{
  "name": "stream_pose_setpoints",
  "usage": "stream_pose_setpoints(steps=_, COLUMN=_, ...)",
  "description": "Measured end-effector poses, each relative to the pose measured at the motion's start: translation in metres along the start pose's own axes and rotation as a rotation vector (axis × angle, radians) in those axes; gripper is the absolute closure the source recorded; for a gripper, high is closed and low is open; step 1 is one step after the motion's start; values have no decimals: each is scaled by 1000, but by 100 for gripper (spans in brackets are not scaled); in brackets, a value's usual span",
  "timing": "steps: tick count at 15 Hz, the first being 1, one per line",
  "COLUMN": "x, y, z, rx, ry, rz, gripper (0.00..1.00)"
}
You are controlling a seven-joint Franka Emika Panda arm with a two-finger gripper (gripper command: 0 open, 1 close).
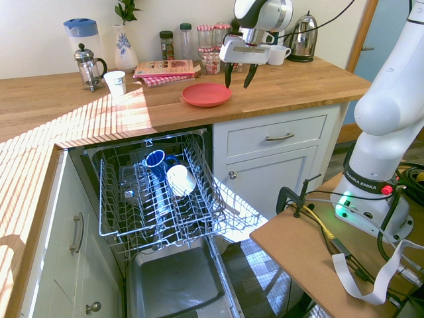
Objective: Put the plate in the dishwasher
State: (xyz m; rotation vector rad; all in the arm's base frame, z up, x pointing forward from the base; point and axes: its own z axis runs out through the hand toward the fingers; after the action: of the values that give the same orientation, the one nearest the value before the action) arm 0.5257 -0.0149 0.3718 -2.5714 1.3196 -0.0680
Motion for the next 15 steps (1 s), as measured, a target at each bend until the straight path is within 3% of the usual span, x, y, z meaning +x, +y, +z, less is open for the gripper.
stream_pose_setpoints(steps=7, x=21, y=-4, z=33, rx=118, ry=-92, rz=35, gripper=100)
stream_pose_setpoints(steps=15, x=27, y=-9, z=48, rx=128, ry=-115, rz=42, gripper=100)
